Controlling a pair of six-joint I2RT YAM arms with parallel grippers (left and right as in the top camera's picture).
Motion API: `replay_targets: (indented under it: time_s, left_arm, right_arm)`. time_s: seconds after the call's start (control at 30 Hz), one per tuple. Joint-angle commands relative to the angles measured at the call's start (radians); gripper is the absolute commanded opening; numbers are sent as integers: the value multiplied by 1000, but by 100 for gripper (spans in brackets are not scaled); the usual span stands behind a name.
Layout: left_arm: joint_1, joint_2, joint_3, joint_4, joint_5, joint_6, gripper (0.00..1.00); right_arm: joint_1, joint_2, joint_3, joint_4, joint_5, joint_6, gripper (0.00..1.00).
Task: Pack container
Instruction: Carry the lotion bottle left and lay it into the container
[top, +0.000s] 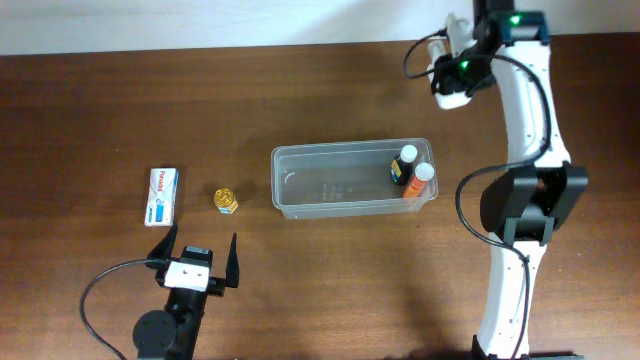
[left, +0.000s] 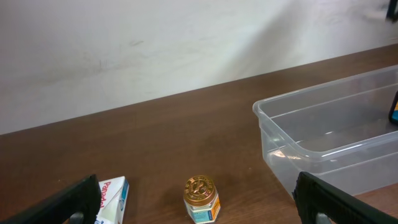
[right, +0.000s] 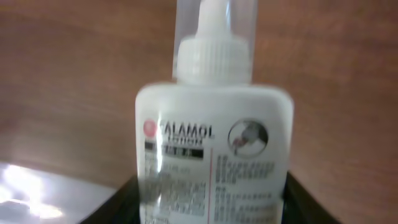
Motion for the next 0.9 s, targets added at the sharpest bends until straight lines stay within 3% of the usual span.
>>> replay_targets:
  time_s: [0.0,0.17,0.47,0.63,0.87]
  left_arm:
    - [6,-8,-2,-5,4,13,99]
    - [6,-8,-2,-5,4,13,99]
    - [6,-8,-2,-5,4,13,99]
    - [6,-8,-2,-5,4,13,99]
    - [6,-8,-2,-5,4,13,99]
  right_arm:
    - [4,-55,167,-112,-80,11,46]
    - [20,-55,354,-327,-108,13,46]
    - [132,-199,344,-327,-99,118,45]
    - [241,-332,212,-327,-37,88,46]
    - [347,-528,-212,-327,-14,-45,46]
